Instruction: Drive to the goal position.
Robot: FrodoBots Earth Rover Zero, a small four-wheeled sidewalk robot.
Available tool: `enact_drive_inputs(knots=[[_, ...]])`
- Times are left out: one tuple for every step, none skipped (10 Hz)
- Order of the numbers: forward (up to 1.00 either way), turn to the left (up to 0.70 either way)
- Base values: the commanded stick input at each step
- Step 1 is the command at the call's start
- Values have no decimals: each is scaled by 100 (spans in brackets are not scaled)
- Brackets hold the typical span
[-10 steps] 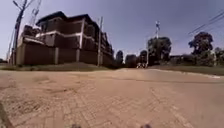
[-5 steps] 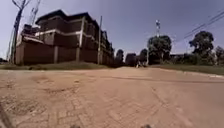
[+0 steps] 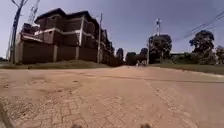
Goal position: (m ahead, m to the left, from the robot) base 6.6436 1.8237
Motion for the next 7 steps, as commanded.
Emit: enact_drive_inputs(knots=[[30,0],[30,0],[30,0],[30,0],[30,0],[30,0],[30,0]])
